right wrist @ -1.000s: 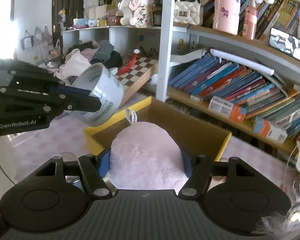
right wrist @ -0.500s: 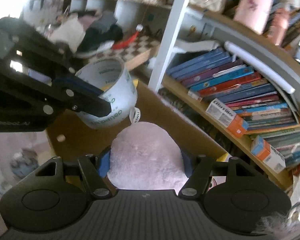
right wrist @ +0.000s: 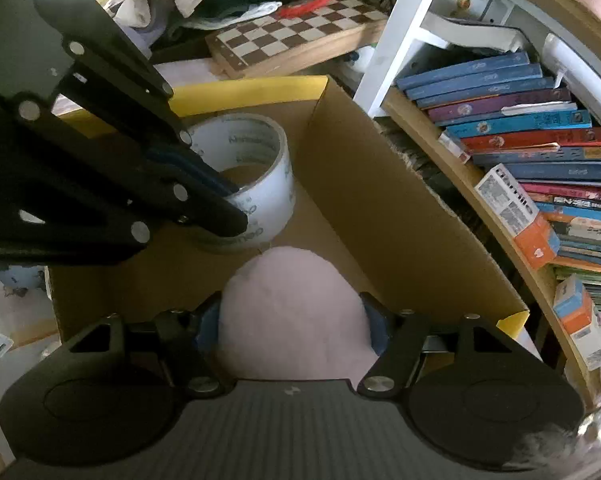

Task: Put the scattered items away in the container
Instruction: 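Lower tape and plush into the yellow box and open both tools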

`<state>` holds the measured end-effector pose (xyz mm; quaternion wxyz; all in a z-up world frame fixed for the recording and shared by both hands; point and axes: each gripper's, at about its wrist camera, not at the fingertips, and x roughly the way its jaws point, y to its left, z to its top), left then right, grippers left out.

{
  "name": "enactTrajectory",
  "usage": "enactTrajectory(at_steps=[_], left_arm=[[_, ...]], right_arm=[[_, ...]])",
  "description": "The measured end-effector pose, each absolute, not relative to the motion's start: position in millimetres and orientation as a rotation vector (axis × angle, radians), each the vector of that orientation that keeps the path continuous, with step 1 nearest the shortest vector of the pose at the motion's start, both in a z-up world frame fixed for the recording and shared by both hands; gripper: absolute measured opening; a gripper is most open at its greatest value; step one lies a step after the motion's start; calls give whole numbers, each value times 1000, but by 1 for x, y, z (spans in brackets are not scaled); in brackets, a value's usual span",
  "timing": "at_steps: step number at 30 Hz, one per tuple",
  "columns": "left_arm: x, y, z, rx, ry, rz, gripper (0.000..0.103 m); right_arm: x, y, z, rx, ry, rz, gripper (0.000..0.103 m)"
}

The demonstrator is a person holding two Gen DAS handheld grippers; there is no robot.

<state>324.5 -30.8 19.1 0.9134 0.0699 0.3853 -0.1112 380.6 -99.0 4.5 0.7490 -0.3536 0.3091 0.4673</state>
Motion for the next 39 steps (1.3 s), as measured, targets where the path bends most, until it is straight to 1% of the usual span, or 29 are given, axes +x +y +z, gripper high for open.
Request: enactTrajectory(at_steps=[3,5,10,12,13,14,15,16,17,20,24,28,33,36,39], left_arm=[[326,-31,16,145,810,-228,6],[326,-31,15,147,812,-220,10],[323,-29,18,147,812,-214,15],[319,-28,21,153,800,-206,23],[317,-27,24,152,786,-203,32],[315,-27,27,147,775,-200,43],[312,-26,30,141,763,-193,50],[310,-25,34,135,749,-186,60],[308,-23,37,130,735,-180,64],[299,-22,48,117,694,-164,69],[287,-23,61,107,644,-149,72],[272,-27,73,115,592,-137,79],[251,-30,85,126,540,-124,81],[237,-29,89,126,521,-114,85],[224,-26,90,116,514,-96,85]], right_arm=[[381,-97,3,-792,691,1032,68],[381,-96,2,-796,694,1030,69],[380,-96,3,-803,670,999,74],[380,-97,4,-798,662,984,75],[380,-98,6,-795,655,973,79],[379,-99,7,-792,647,962,83],[379,-101,9,-790,639,954,83],[378,-102,11,-788,632,950,84],[377,-104,14,-785,625,947,84],[373,-111,24,-765,602,932,84],[363,-122,39,-716,577,924,84],[350,-133,53,-661,549,918,84],[335,-150,70,-566,518,903,84],[327,-162,78,-485,515,897,85],[320,-174,85,-410,525,882,85]])
